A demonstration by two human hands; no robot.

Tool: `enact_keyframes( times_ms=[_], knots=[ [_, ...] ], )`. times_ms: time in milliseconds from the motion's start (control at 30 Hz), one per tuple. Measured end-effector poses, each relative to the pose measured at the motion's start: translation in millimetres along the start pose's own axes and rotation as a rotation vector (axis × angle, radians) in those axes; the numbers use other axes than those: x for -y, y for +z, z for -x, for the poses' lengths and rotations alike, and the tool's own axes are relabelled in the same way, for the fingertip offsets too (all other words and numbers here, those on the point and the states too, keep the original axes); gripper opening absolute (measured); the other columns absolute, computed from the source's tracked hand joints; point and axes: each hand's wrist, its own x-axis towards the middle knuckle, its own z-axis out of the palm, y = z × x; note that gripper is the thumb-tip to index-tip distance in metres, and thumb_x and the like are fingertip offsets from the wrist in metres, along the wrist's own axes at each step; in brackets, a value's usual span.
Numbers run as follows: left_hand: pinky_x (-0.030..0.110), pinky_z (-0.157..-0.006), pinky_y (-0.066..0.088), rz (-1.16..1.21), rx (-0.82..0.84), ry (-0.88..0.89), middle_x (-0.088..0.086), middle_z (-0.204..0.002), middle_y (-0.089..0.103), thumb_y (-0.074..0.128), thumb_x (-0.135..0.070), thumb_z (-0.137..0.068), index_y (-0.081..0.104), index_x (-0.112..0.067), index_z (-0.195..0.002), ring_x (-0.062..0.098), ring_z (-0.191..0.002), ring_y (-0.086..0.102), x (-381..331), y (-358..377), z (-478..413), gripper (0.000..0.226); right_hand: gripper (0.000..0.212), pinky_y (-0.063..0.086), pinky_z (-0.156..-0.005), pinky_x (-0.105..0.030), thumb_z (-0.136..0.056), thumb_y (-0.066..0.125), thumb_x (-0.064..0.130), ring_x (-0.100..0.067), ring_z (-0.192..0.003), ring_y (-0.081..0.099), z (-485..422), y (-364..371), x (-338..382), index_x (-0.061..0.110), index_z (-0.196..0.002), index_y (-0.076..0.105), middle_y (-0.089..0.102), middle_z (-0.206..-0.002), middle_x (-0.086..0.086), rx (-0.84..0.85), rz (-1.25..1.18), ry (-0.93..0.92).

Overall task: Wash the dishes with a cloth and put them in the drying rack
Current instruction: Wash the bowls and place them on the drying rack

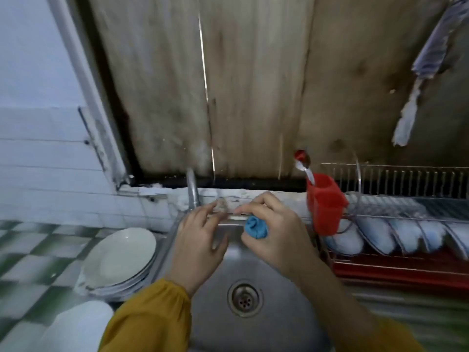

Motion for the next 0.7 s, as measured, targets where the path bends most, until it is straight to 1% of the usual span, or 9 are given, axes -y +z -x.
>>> enact_keyframes(
  times_ms=[100, 167, 233, 300, 400, 467, 533, 600, 700],
  knots=[
    [0.042, -0.093, 0.049, -0.122, 0.055, -0.084, 0.008, -0.128, 0.061, 0.055, -0.041, -0.078, 0.066, -0.018, -0.116, 0.028, -0.115, 0.056, 58, -14, 28, 0.046, 0.036, 0.051, -0.07, -0.026, -0.072, 0.063, 0.03, -0.006, -0.083, 0.056, -12, 55, 18, 0.033, -0.107, 0.067, 0.048, -0.098, 0.014, 0.168, -0.05, 0.017],
    [0.044, -0.088, 0.052, -0.183, 0.09, -0.14, 0.011, -0.124, 0.063, 0.057, -0.041, -0.077, 0.067, -0.018, -0.11, 0.031, -0.11, 0.059, 92, -20, 45, 0.042, 0.04, 0.044, -0.07, -0.02, -0.075, 0.07, 0.024, -0.006, -0.089, 0.055, -20, 89, 28, 0.035, -0.113, 0.066, 0.042, -0.1, 0.016, 0.278, -0.062, 0.02],
    [0.047, -0.082, 0.054, -0.242, 0.131, -0.204, 0.014, -0.119, 0.066, 0.064, -0.038, -0.074, 0.069, -0.016, -0.105, 0.036, -0.105, 0.063, 123, -24, 62, 0.039, 0.043, 0.038, -0.067, -0.016, -0.078, 0.071, 0.024, -0.008, -0.091, 0.052, -28, 122, 37, 0.035, -0.119, 0.062, 0.036, -0.101, 0.019, 0.391, -0.055, 0.028],
    [0.049, -0.082, 0.054, -0.291, 0.169, -0.265, 0.016, -0.119, 0.066, 0.078, -0.032, -0.069, 0.07, -0.015, -0.103, 0.039, -0.104, 0.064, 150, -26, 78, 0.038, 0.046, 0.039, -0.069, -0.02, -0.079, 0.07, 0.024, -0.008, -0.091, 0.051, -34, 153, 46, 0.037, -0.122, 0.059, 0.034, -0.102, 0.019, 0.479, -0.054, 0.026],
    [0.051, -0.092, 0.05, -0.27, 0.247, -0.404, 0.015, -0.129, 0.061, 0.087, -0.03, -0.067, 0.069, -0.016, -0.111, 0.039, -0.115, 0.058, 185, -30, 102, 0.049, 0.046, 0.047, -0.079, -0.026, -0.081, 0.069, 0.025, -0.01, -0.099, 0.053, -39, 198, 58, 0.039, -0.123, 0.057, 0.038, -0.107, 0.017, 0.593, -0.085, 0.003],
    [0.049, -0.105, 0.04, -0.28, 0.269, -0.481, 0.012, -0.142, 0.051, 0.078, -0.037, -0.078, 0.063, -0.019, -0.124, 0.034, -0.131, 0.046, 202, -32, 118, 0.051, 0.046, 0.049, -0.085, -0.031, -0.081, 0.07, 0.025, -0.012, -0.103, 0.055, -41, 226, 64, 0.037, -0.124, 0.057, 0.044, -0.115, 0.013, 0.669, -0.102, -0.007],
    [0.043, -0.114, 0.028, -0.293, 0.288, -0.546, 0.007, -0.153, 0.038, 0.067, -0.045, -0.086, 0.051, -0.023, -0.137, 0.028, -0.141, 0.033, 219, -32, 133, 0.057, 0.048, 0.05, -0.086, -0.034, -0.081, 0.07, 0.025, -0.015, -0.104, 0.055, -43, 254, 72, 0.036, -0.126, 0.057, 0.045, -0.12, 0.011, 0.744, -0.102, -0.016],
    [0.04, -0.116, 0.021, -0.308, 0.331, -0.619, 0.003, -0.159, 0.026, 0.061, -0.05, -0.089, 0.038, -0.026, -0.145, 0.025, -0.145, 0.023, 232, -32, 146, 0.065, 0.048, 0.051, -0.085, -0.038, -0.082, 0.07, 0.026, -0.019, -0.106, 0.056, -43, 277, 79, 0.034, -0.127, 0.056, 0.046, -0.124, 0.01, 0.814, -0.092, -0.022],
    [0.04, -0.116, 0.02, -0.295, 0.403, -0.743, 0.002, -0.161, 0.019, 0.061, -0.056, -0.086, 0.03, -0.027, -0.149, 0.025, -0.147, 0.017, 255, -30, 168, 0.075, 0.049, 0.051, -0.084, -0.037, -0.082, 0.069, 0.025, -0.023, -0.105, 0.058, -42, 313, 93, 0.034, -0.128, 0.056, 0.048, -0.126, 0.008, 0.898, -0.058, -0.063]
  ],
)
